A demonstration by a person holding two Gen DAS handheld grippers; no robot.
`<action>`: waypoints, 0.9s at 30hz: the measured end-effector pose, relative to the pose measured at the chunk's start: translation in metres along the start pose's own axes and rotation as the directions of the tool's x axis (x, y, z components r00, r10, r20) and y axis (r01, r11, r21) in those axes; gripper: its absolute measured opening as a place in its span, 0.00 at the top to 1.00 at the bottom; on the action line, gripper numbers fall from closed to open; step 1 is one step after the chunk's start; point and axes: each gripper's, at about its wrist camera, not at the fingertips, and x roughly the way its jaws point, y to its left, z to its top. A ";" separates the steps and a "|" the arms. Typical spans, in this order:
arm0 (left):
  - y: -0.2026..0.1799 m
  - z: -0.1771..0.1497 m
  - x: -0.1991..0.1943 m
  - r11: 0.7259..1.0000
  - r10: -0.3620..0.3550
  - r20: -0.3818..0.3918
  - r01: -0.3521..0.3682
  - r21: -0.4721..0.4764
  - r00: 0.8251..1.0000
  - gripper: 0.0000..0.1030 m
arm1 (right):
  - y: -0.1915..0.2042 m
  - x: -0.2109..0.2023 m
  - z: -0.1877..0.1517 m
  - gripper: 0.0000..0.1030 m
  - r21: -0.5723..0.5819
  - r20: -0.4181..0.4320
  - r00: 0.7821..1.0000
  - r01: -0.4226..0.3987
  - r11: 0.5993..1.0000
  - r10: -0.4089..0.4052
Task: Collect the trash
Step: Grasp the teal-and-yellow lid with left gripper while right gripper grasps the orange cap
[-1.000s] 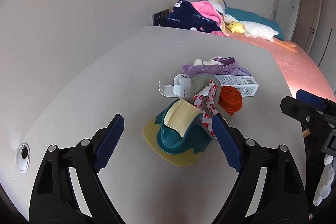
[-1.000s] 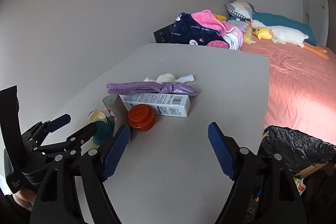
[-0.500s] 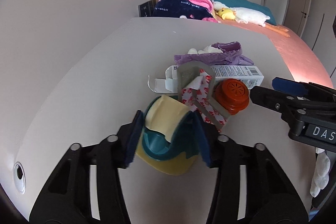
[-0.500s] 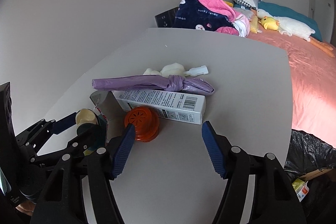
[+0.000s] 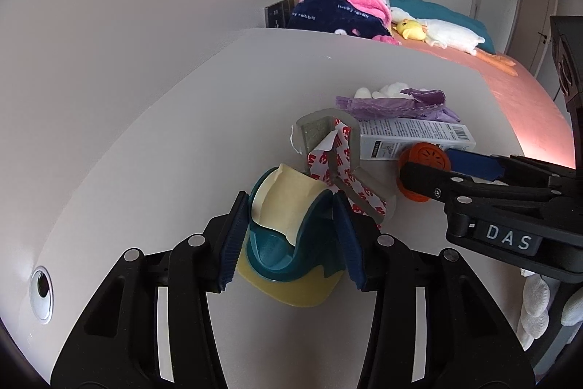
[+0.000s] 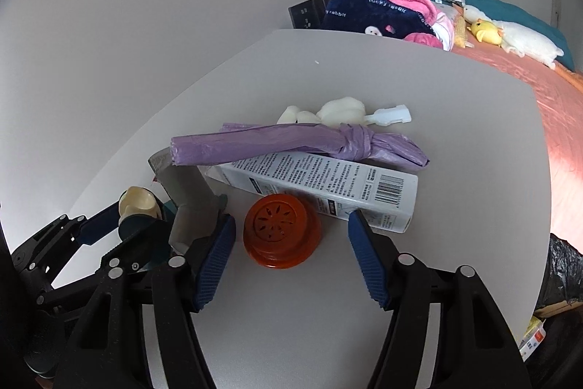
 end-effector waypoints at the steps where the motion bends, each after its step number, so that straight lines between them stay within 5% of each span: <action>1: 0.000 0.000 -0.001 1.000 0.009 0.002 -0.009 0.001 1.000 0.55 | 0.000 -0.001 -0.001 0.56 0.003 0.001 1.000 -0.007 1.000 0.007; 8: 0.002 0.001 -0.021 0.999 0.032 0.036 -0.032 -0.006 0.999 0.55 | -0.001 -0.014 -0.009 0.56 0.005 0.008 1.000 -0.015 1.000 0.015; 12: 0.018 0.001 -0.026 0.983 -0.117 0.008 0.117 -0.143 0.993 0.55 | -0.002 -0.024 -0.012 0.56 0.011 0.009 1.000 -0.023 1.000 0.023; 27: 0.012 -0.016 -0.072 0.979 -0.098 0.059 0.107 -0.172 0.993 0.55 | 0.001 -0.078 -0.026 0.56 -0.005 0.069 0.997 -0.024 1.000 0.024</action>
